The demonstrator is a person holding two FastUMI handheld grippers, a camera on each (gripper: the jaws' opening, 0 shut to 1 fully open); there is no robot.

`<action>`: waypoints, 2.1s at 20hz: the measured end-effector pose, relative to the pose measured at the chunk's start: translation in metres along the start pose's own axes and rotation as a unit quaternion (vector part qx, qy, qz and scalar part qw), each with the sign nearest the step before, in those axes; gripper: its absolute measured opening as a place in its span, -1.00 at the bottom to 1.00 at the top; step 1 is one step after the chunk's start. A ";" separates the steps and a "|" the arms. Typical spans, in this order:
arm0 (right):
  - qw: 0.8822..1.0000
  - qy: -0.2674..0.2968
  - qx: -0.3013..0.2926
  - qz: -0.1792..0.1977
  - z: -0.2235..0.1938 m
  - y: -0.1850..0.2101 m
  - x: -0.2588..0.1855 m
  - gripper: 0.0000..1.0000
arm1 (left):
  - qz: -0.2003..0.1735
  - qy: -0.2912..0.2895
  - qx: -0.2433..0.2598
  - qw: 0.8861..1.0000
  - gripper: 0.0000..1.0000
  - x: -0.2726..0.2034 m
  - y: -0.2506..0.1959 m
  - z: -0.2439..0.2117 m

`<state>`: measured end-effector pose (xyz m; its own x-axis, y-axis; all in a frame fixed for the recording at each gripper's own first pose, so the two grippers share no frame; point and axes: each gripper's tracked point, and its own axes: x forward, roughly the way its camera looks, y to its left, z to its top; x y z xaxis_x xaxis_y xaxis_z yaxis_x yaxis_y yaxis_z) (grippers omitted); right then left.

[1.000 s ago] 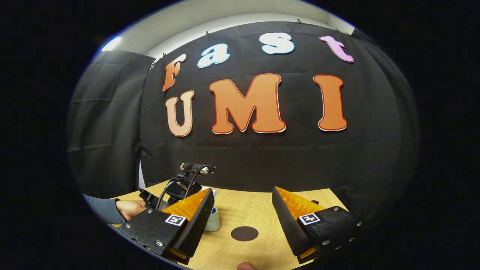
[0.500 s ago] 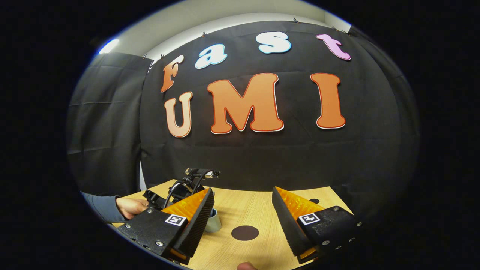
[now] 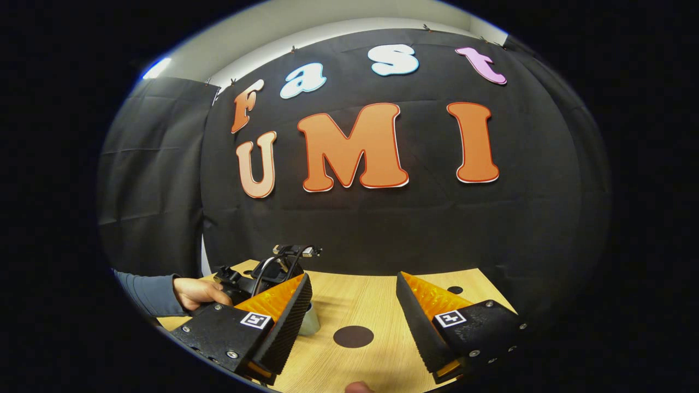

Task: Put the toothbrush and toothpaste on the desktop into the cup, then pick up the cup and place it on the coaster on the desktop.

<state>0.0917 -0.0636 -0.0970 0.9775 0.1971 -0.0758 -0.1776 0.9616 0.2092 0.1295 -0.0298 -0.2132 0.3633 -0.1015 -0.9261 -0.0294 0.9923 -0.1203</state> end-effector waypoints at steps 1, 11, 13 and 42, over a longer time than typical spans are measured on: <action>1.000 0.002 0.002 -0.001 -0.002 -0.001 0.001 0.87 | 0.002 0.000 -0.001 1.000 -0.47 -0.001 0.000 -0.002; 1.000 0.009 0.014 -0.004 -0.008 -0.005 0.004 0.87 | -0.004 -0.023 0.012 1.000 -0.63 0.001 -0.001 0.003; 1.000 0.007 0.015 -0.006 -0.007 -0.005 0.003 0.87 | -0.004 -0.033 0.021 0.999 -0.63 0.002 0.001 0.006; 0.997 0.026 0.007 -0.071 -0.024 -0.072 -0.042 0.87 | -0.043 -0.011 0.134 0.990 -0.64 -0.002 0.022 0.001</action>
<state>0.0611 -0.1364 -0.1324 0.9855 0.0689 -0.1552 -0.0357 0.9777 0.2069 0.1290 -0.0079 -0.2136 0.3743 -0.1869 -0.9083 0.2494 0.9637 -0.0955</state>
